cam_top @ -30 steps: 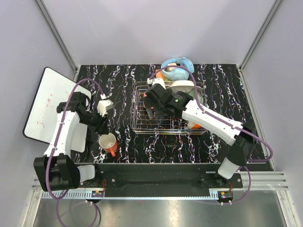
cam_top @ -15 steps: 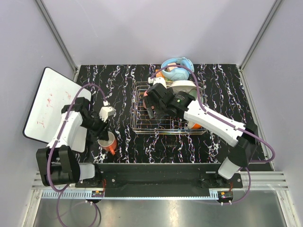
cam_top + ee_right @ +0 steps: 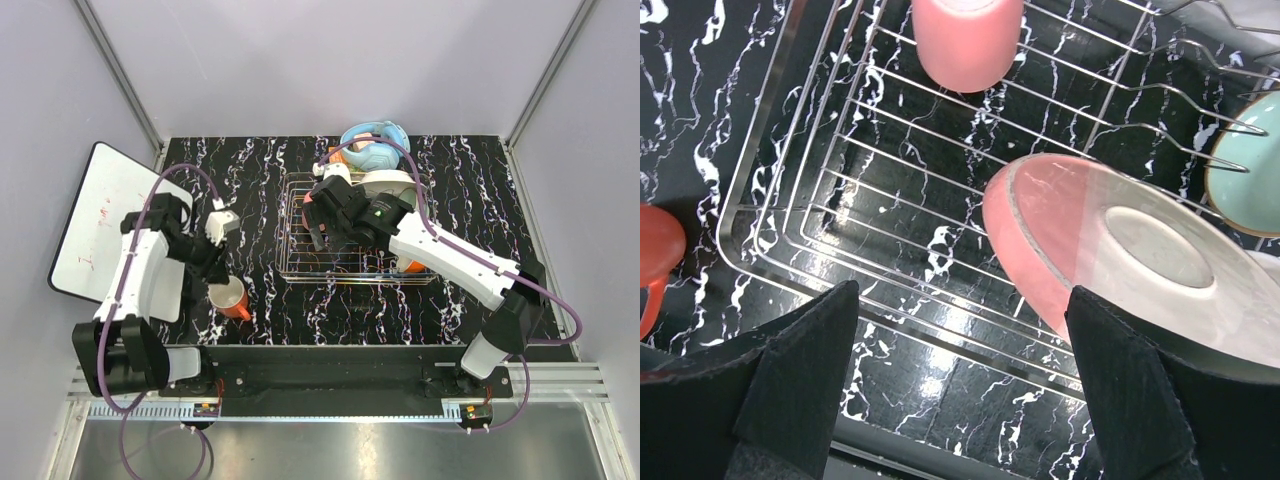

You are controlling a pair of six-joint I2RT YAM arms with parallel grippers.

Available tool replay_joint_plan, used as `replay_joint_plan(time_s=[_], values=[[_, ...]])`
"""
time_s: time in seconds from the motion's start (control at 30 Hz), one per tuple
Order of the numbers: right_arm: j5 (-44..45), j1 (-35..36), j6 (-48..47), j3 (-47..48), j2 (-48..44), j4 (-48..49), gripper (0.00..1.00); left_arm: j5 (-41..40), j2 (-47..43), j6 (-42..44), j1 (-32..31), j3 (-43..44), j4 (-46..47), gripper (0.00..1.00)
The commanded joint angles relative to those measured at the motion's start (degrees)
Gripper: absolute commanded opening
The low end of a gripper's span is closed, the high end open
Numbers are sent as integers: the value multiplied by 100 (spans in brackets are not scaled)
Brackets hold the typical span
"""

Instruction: Load the mixed dishes into the dish rack

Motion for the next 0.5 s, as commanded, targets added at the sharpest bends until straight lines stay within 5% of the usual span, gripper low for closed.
replay_joint_plan(time_s=[0.0, 0.47], values=[[-99, 5, 93, 55, -151, 127, 91, 490, -480, 8, 26, 671, -448, 39], [-20, 5, 76, -130, -353, 127, 93, -433, -392, -220, 35, 12, 404, 40]])
